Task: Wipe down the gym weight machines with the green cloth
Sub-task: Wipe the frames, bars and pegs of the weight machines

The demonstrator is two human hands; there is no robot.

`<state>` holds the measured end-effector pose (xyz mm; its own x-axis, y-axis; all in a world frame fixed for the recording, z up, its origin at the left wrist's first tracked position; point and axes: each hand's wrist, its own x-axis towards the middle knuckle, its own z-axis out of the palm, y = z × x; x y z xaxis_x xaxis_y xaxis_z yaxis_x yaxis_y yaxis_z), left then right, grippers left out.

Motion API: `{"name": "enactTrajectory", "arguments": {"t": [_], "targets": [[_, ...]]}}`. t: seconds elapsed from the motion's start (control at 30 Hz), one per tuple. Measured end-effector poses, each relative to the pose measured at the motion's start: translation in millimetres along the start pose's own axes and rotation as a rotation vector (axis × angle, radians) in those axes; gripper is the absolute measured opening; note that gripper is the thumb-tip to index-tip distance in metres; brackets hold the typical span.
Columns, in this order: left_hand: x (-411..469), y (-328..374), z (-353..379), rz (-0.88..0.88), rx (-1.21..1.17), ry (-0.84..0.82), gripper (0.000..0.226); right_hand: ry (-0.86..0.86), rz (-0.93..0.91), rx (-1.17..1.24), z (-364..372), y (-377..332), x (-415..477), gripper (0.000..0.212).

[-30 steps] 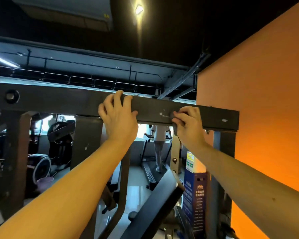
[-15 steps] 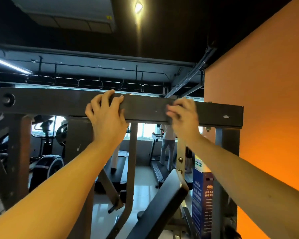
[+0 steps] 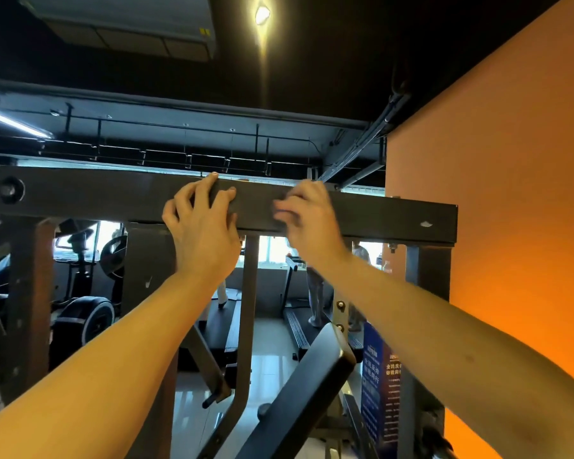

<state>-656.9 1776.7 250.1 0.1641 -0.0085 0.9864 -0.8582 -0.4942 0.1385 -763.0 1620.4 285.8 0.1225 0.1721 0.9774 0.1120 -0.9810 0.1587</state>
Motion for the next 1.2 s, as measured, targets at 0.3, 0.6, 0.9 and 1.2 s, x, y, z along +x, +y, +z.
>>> {"name": "enactTrajectory", "arguments": {"t": [0.3,0.6,0.9,1.2], "targets": [[0.6,0.9,-0.4,0.014,0.018,-0.018,0.040,0.176,0.462,-0.186,-32.7,24.1,-31.3,0.007],[0.3,75.9,36.1,0.025,0.005,-0.026,0.046,-0.074,0.068,-0.152,-41.3,44.6,-21.7,0.021],[-1.6,152.2,72.4,0.095,-0.016,-0.092,0.049,0.280,0.642,-0.219,-126.4,131.8,-57.3,0.016],[0.3,161.3,91.6,0.128,0.009,-0.015,0.055,0.031,0.232,-0.150,-110.5,117.4,-58.8,0.010]]}}
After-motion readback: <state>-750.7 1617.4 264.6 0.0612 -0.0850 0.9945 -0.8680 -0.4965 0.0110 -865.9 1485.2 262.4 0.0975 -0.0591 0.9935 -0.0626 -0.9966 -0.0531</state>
